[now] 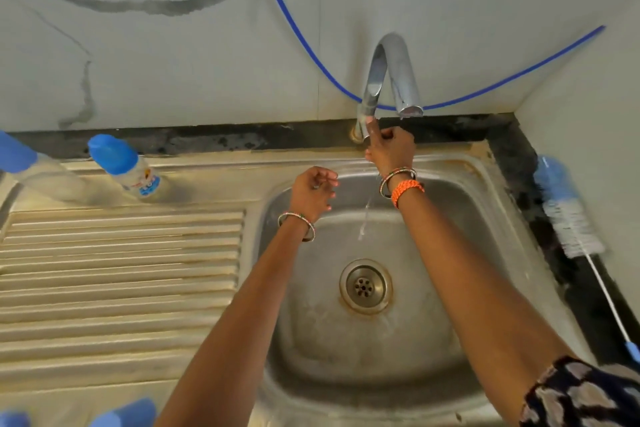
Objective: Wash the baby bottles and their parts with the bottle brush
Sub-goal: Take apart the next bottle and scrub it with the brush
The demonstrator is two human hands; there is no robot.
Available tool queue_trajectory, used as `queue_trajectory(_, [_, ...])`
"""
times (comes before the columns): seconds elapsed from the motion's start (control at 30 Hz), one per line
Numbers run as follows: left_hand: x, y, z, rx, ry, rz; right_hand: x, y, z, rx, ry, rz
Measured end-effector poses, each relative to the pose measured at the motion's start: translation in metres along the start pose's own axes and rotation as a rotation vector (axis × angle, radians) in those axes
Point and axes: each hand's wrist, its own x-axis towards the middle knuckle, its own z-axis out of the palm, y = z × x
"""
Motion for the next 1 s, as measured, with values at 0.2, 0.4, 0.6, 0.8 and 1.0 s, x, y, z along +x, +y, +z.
queue_trajectory(0.2, [-0.029, 0.013, -0.020, -0.071, 0.069, 0.059, -0.043, 0.015, 0.007, -0.017, -0.051, 0.087])
queue_trajectory(0.4, [-0.067, 0.035, -0.107, -0.215, 0.288, 0.126, -0.108, -0.027, 0.064, -0.063, -0.291, -0.179])
queue_trajectory(0.6, [-0.090, 0.026, -0.211, -0.310, 0.604, 0.173, -0.163, -0.075, 0.169, -0.149, -0.525, -0.472])
queue_trajectory(0.8, [-0.075, 0.004, -0.271, -0.293, 0.694, 0.076, -0.172, -0.100, 0.263, -0.423, -0.688, -0.617])
queue_trajectory(1.0, [-0.068, -0.003, -0.267, -0.117, 0.654, 0.072, -0.168, -0.106, 0.258, -0.395, -0.718, -0.635])
